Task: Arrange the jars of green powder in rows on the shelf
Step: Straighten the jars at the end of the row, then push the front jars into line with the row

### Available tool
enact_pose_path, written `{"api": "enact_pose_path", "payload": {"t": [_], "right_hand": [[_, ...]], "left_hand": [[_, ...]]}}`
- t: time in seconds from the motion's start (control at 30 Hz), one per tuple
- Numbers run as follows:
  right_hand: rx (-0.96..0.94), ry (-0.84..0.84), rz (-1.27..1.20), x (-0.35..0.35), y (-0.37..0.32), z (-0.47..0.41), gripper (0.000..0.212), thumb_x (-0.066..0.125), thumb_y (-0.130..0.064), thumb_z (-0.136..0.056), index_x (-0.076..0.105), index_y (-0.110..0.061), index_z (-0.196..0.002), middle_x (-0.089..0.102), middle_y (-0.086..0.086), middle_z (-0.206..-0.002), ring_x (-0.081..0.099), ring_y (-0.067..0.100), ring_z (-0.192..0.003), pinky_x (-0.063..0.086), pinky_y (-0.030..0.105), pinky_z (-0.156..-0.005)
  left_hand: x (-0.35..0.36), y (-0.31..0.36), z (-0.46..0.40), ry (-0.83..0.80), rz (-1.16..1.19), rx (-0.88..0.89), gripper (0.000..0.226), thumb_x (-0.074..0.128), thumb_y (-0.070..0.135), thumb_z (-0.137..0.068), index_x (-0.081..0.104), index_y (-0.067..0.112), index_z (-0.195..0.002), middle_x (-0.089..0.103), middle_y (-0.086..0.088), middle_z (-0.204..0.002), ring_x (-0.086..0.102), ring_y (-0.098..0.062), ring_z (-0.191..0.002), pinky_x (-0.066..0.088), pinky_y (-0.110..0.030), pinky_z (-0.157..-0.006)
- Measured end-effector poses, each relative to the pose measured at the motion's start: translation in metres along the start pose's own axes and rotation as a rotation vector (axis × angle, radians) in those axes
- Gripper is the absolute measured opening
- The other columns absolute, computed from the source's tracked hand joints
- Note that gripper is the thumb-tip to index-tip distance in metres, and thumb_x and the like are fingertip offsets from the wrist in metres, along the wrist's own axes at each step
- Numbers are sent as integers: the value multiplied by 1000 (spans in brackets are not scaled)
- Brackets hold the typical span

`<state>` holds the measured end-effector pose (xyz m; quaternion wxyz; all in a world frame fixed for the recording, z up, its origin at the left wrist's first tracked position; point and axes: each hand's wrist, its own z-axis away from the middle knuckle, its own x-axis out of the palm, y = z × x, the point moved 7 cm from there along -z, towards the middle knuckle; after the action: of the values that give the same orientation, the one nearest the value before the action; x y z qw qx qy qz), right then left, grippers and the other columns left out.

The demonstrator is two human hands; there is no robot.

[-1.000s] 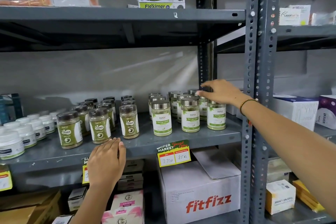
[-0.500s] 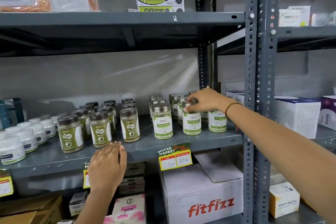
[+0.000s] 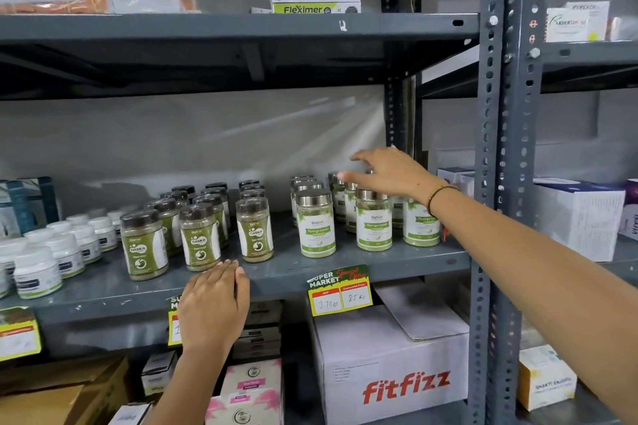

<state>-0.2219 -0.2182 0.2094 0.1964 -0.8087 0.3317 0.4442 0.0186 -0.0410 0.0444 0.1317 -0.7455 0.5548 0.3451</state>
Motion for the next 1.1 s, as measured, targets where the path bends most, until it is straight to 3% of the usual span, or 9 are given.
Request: {"api": "enact_pose_path", "payload": {"t": [0.1, 0.27, 0.4, 0.53, 1.1], "right_hand": [[-127, 101, -101, -3, -46, -11, 79, 44, -75, -84, 54, -18, -139, 59, 5, -138, 55, 22, -124, 46, 44, -100], [-305, -18, -74, 30, -131, -29, 65, 55, -60, -89, 52, -20, -139, 59, 5, -137, 55, 23, -122, 44, 44, -103], [-358, -116, 85, 58, -163, -45, 68, 50, -61, -91, 47, -18, -144, 58, 7, -139, 52, 27, -126, 21, 49, -116], [-338, -197, 135, 76, -173, -56, 75, 45, -65, -91, 40, -16, -148, 51, 10, -145, 45, 26, -133, 10, 50, -120], [-324, -206, 77, 79, -170, -59, 71, 52, -66, -87, 51, -18, -140, 60, 5, -136, 53, 26, -126, 13, 53, -118]], "left_hand": [[1, 0, -1, -8, -13, -1, 46, 36, 33, -94, 73, 7, -103, 74, -8, -104, 68, -23, -101, 48, -39, -94], [3, -2, -2, 0, -26, -8, 45, 37, 33, -94, 73, 10, -104, 74, -6, -105, 67, -21, -102, 47, -37, -94], [7, -4, -3, -9, -32, -6, 44, 37, 35, -94, 73, 12, -105, 74, -4, -107, 67, -19, -103, 46, -37, -96], [8, -5, -5, 5, -30, 5, 42, 39, 33, -93, 74, 12, -103, 75, -4, -105, 67, -19, -101, 47, -37, -94], [9, -5, -5, 28, 7, 12, 47, 34, 36, -94, 73, 12, -104, 75, -3, -104, 67, -19, -100, 48, -37, -94]]}}
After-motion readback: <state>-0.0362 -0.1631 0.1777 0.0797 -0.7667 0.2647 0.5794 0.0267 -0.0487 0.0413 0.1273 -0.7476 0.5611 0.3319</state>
